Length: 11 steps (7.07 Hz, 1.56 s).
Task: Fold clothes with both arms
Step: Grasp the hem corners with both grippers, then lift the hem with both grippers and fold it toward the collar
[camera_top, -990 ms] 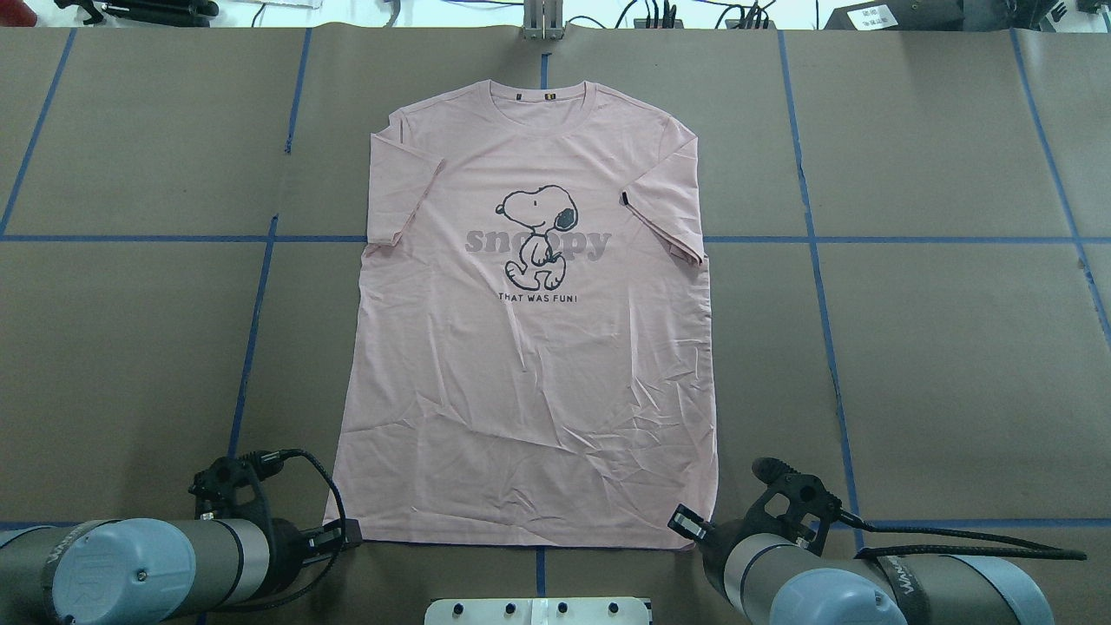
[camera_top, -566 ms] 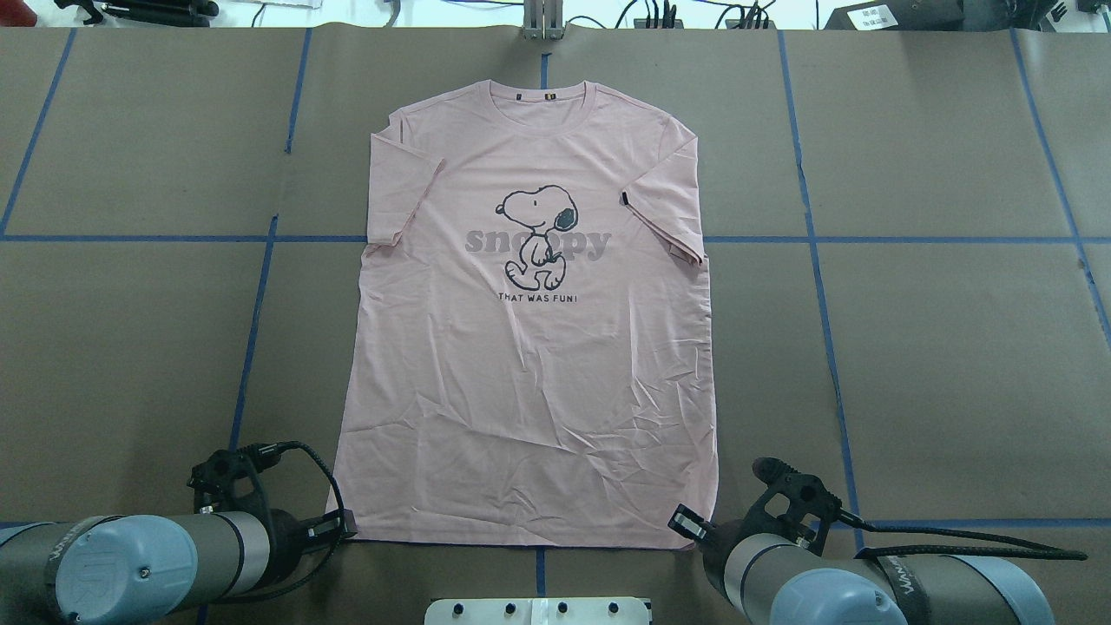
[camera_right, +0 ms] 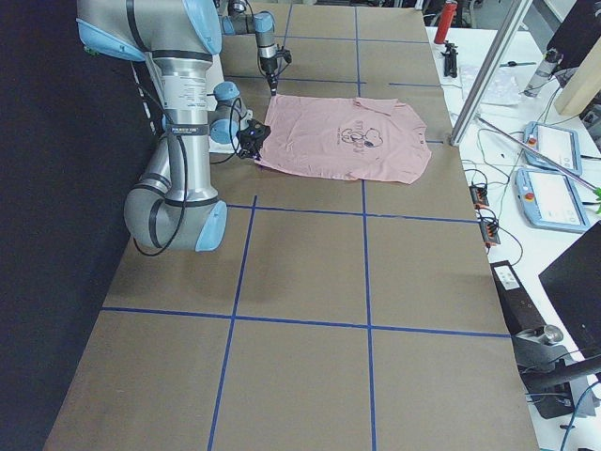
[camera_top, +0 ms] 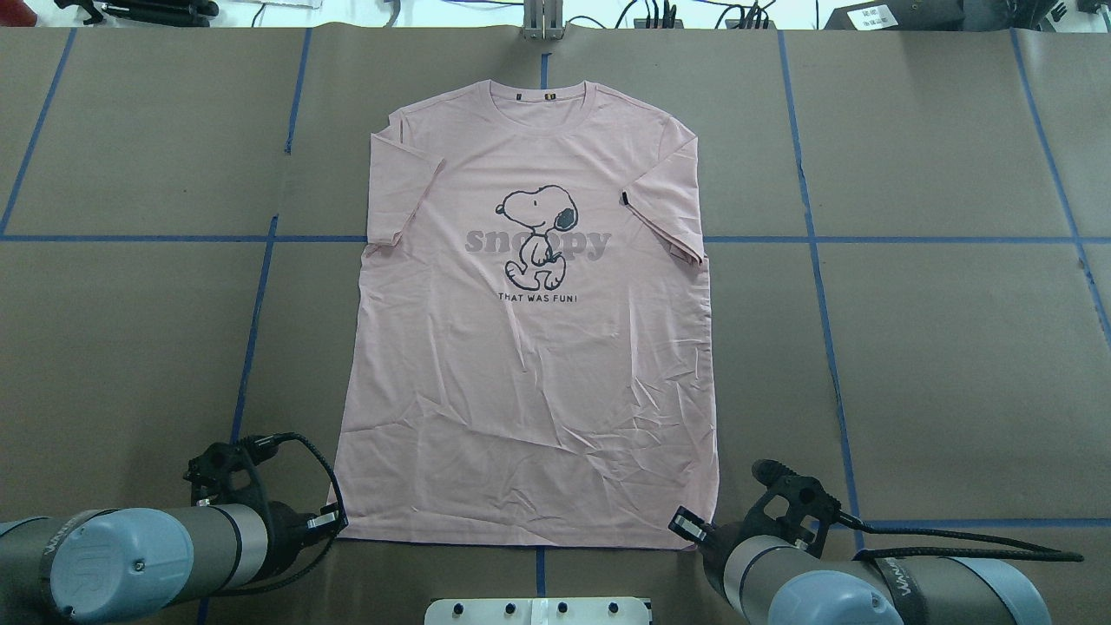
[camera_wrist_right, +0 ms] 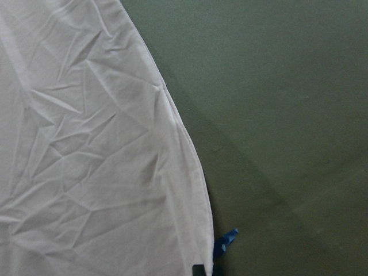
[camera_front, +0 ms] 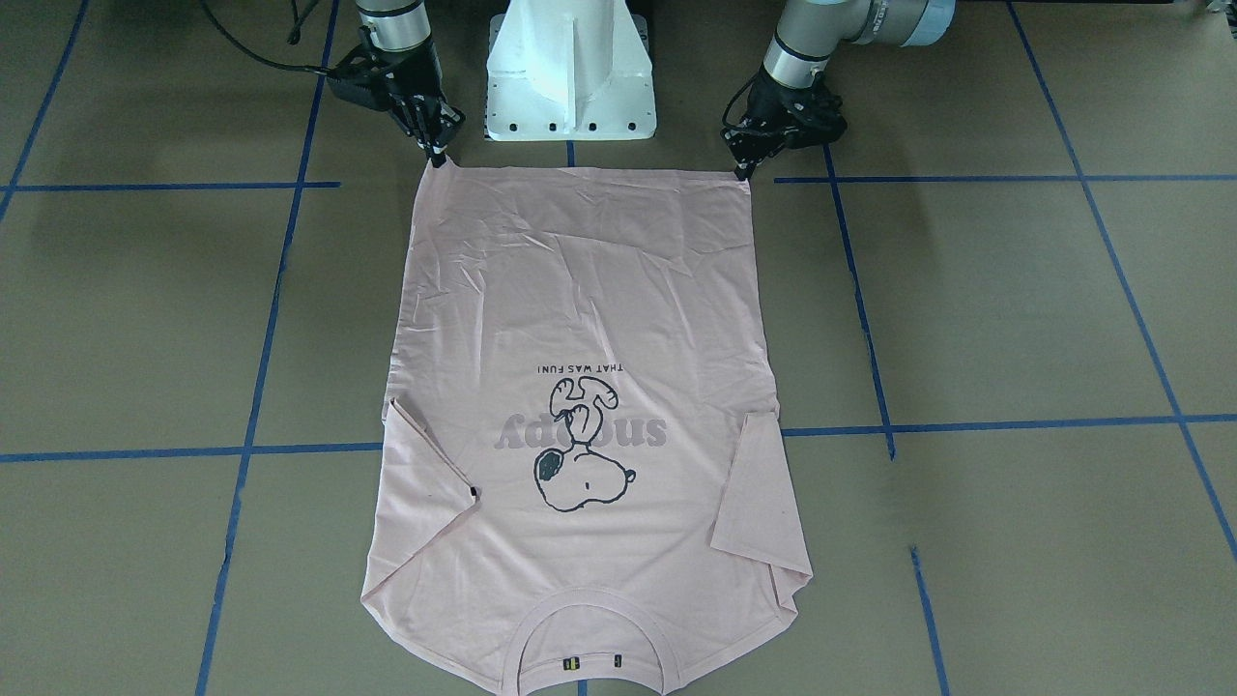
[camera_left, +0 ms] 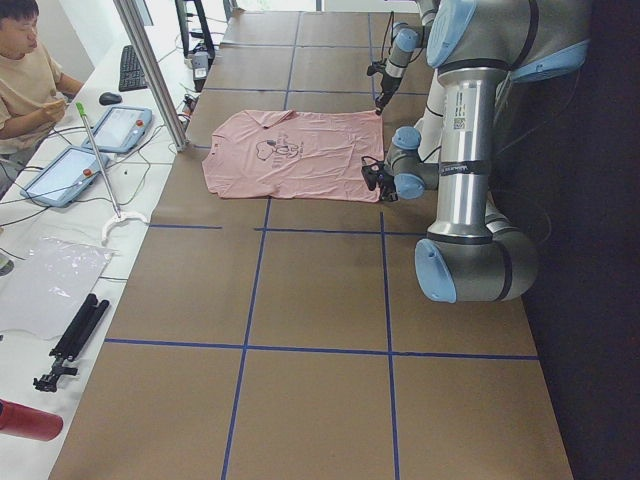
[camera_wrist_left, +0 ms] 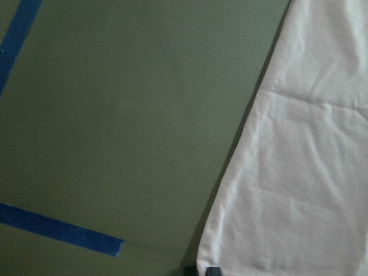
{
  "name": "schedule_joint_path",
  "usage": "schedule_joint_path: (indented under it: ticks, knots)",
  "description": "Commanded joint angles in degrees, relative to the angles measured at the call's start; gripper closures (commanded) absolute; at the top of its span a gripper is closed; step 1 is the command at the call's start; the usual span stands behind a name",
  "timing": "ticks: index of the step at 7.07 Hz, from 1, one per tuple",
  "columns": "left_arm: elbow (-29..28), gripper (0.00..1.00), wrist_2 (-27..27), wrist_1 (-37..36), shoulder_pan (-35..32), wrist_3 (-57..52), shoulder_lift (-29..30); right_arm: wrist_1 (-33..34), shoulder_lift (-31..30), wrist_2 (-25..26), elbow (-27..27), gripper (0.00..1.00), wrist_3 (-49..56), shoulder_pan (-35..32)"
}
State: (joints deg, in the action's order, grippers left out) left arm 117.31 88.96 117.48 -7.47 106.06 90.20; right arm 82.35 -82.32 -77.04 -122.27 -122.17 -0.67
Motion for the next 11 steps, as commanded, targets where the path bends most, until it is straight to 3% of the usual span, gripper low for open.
schedule_joint_path:
  ticks: [1, 3, 5, 6, 7, 9, 11]
  knots:
    - [0.7, 1.00, 0.1, 0.1, -0.7, 7.7, 0.8, 0.0, 0.3, -0.2, -0.1, 1.00, 0.0, 0.0]
    - [5.1, 1.00, 0.2, -0.1, -0.4, 7.4, 0.6, -0.1, -0.1, -0.5, -0.9, 1.00, 0.0, 0.0]
    - [10.4, 1.00, 0.1, -0.7, 2.4, 8.2, 0.4, -0.2, -7.8, -0.5, -8.7, 1.00, 0.0, 2.8]
    - [13.5, 1.00, 0.2, -8.6, 2.5, 8.3, 0.9, -0.3, -9.2, -0.5, -10.9, 1.00, 0.0, 2.7]
    - [17.8, 1.00, 0.3, -16.6, 2.4, 8.7, 5.1, -0.2, -9.3, 0.0, -15.5, 1.00, -0.6, 2.7]
    - [18.6, 1.00, -0.1, -20.1, 1.8, 17.8, 8.3, 0.0, -12.1, 2.4, -16.4, 1.00, -2.5, 2.0]
    - [17.1, 1.00, -2.6, -21.0, -6.3, 16.5, 8.3, -0.1, -11.1, 2.7, -15.8, 1.00, -1.4, -6.2]
